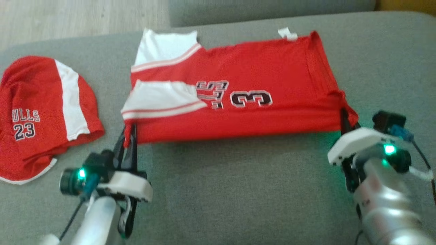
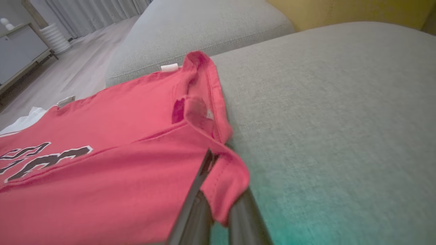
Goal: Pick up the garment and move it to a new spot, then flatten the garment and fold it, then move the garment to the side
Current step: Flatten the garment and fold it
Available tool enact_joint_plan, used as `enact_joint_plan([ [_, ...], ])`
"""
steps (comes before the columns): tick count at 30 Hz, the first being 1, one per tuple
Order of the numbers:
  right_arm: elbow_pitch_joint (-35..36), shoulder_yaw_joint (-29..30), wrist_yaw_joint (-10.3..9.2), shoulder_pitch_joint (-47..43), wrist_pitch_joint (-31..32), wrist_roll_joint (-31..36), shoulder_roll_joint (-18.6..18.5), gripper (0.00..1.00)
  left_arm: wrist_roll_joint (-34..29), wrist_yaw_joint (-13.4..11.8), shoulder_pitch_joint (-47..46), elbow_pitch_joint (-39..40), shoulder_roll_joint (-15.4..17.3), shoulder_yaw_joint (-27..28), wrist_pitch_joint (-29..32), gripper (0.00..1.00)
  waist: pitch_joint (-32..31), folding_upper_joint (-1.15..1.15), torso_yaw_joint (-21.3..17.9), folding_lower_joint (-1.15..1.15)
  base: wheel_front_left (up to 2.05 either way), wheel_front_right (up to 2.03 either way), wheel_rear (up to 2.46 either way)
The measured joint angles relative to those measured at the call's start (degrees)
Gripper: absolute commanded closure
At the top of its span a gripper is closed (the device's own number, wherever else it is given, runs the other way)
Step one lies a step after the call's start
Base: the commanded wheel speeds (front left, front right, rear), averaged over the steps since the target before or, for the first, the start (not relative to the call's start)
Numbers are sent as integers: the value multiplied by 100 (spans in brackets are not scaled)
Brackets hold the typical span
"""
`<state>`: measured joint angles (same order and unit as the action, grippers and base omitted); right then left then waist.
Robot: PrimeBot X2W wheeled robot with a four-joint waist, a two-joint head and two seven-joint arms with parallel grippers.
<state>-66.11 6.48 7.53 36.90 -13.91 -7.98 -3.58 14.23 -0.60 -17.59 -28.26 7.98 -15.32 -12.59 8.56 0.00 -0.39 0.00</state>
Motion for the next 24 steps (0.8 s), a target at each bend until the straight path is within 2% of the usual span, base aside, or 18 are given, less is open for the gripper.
enact_joint_plan([
  [3, 100, 129, 0, -374, -12, -24, 14, 100, 45, -27, 339, 127, -13, -36, 51, 100, -185, 0, -9, 0, 0, 0, 0],
  [8, 409, -12, 0, -955, 310, -433, 38, 100, 143, -125, 952, 445, -36, -146, 215, 100, -485, 0, -23, -1, 0, 0, 0],
  [14, 1140, -45, 0, -1607, 702, -717, 53, 100, 200, -250, 1551, 937, -54, -188, 433, 100, -750, 0, -55, -1, 0, 0, 0],
  [20, 1957, 55, 0, -2257, 1115, -816, 90, 100, 244, -294, 1752, 1148, -52, -321, 614, 100, -831, 0, -76, -1, 0, 0, 0],
  [21, 2107, 78, 0, -2331, 1173, -816, 91, 89, 242, -300, 1762, 1159, -46, -331, 658, 59, -833, 0, -80, 0, 0, 0, 0],
  [22, 2270, 83, 0, -2398, 1203, -815, 91, 0, 241, -313, 1769, 1170, -44, -334, 664, 9, -830, 0, -84, 0, 0, 0, 0],
  [23, 2440, 74, 0, -2451, 1254, -826, 91, 0, 235, -361, 1777, 1198, -43, -331, 657, 0, -824, 0, -91, -1, 0, 0, 0],
  [24, 2616, 16, 0, -2499, 1310, -862, 91, 0, 234, -391, 1778, 1215, -42, -325, 644, 0, -811, 0, -97, -1, 0, 0, 0],
])
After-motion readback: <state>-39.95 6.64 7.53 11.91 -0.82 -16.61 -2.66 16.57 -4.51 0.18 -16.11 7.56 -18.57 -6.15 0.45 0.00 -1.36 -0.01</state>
